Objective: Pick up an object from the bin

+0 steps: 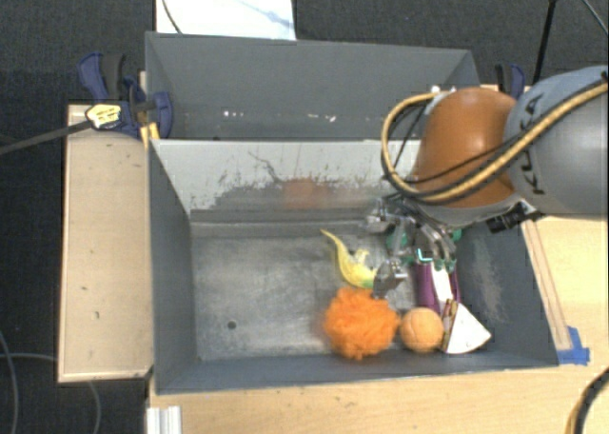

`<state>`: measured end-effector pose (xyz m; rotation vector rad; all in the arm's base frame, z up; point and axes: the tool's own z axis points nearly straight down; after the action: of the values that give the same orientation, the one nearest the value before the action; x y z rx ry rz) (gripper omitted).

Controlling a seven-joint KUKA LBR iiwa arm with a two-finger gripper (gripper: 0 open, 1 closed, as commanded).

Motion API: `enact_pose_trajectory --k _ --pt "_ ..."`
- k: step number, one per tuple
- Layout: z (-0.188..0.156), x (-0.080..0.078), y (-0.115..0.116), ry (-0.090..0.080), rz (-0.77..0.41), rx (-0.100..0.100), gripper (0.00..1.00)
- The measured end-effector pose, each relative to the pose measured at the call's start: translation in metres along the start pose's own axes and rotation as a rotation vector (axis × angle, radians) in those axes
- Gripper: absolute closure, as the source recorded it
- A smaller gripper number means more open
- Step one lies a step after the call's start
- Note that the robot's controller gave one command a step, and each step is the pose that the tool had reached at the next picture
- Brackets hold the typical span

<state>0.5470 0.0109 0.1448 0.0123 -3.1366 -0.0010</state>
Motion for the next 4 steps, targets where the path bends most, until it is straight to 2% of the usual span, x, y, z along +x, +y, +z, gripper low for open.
enact_pose_trajectory --k 1,2,3,4 --pt "-0.004 -0.002 0.0 -0.008 0.0 0.0 0.0" --pt "-0.004 -0.002 0.0 -0.008 0.001 0.0 0.0" --pt "0.009 -0.011 -0.025 -0.01 -0.056 0.0 0.0" --pt "0.049 0.014 -0.036 -0.015 -0.359 0.004 0.0"
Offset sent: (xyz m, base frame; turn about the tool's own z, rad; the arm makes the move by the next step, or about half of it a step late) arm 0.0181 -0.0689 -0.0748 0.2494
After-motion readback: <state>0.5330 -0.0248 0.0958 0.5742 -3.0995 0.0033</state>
